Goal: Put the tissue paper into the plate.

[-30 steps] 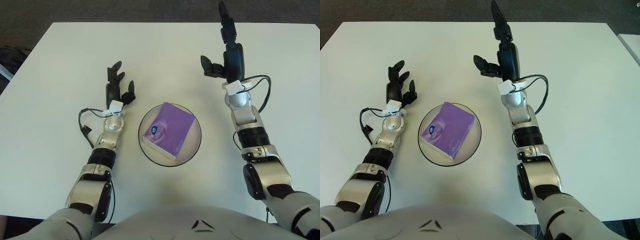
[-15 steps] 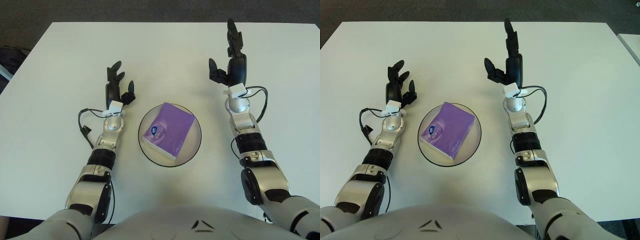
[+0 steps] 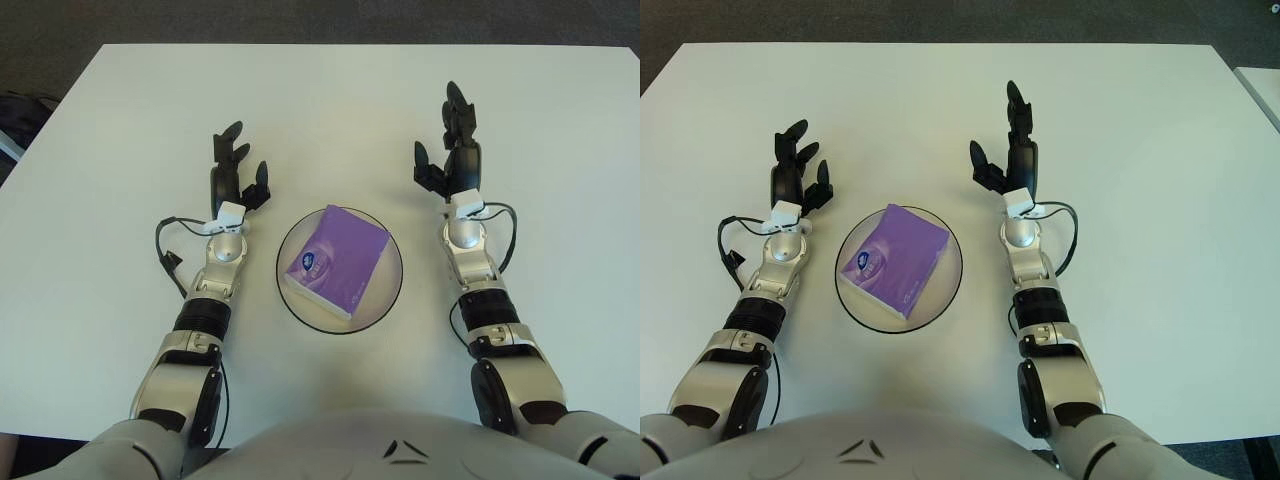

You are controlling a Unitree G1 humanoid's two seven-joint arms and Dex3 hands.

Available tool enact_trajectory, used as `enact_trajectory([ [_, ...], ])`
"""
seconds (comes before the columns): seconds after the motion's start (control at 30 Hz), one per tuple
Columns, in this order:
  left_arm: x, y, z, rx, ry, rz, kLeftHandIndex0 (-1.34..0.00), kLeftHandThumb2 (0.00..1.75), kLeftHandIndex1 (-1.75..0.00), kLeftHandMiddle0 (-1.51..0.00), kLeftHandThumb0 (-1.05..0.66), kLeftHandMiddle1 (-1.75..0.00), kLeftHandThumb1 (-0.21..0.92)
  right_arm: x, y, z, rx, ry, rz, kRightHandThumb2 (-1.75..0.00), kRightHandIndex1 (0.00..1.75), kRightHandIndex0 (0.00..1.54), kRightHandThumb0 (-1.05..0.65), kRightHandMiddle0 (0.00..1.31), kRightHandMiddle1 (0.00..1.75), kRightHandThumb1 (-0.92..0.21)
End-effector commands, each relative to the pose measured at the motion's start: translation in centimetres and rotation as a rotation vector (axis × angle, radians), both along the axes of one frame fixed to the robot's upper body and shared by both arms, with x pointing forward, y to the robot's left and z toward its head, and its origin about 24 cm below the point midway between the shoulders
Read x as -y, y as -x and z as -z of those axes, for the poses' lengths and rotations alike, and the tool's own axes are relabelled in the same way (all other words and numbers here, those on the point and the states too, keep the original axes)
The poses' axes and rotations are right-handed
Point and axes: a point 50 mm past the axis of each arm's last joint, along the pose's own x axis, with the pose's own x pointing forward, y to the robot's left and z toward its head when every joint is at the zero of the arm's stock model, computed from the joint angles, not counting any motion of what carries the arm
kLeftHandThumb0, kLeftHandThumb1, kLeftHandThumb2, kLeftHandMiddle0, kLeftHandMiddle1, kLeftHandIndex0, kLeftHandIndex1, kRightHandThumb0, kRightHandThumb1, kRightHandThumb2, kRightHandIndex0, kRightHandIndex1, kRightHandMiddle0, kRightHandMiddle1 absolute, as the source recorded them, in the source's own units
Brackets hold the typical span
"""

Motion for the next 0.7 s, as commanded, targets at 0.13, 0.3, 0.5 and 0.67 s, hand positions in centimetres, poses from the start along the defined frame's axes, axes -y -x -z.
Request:
enact_trajectory([
  [0.13,1.0,6.5,9.3,-0.362,0.033,-0.005,0.00,0.73,-0.86,-0.27,-0.64,-0.63,0.92,0.1,2.6,2.6,-0.111,-0.095,0.013,-0.56,0.06,0.24,-0.67,0.00,0.35,-0.92],
  [0.3,0.9,6.5,9.3,-0.364,0.037,-0.005,0.00,0.73,-0.85,-0.26,-0.64,-0.63,0.92,0.2,3.5,3.1,-0.140,-0.113,0.018,-0.54,0.07,0.26,-0.65,0.00,0.34,-0.92],
  [0.5,1.1,6.4,9.3,-0.363,0.045,-0.004,0.00,0.73,-0.86,-0.26,-0.63,-0.64,0.92,0.1,4.5,3.6,-0.173,-0.129,0.031,-0.51,0.08,0.30,-0.62,0.00,0.35,-0.92],
  [0.67,1.2,6.4,9.2,-0.363,0.043,-0.002,0.00,0.73,-0.86,-0.27,-0.63,-0.65,0.92,0.2,5.2,3.9,-0.201,-0.121,0.049,-0.50,0.10,0.34,-0.59,0.00,0.40,-0.92],
])
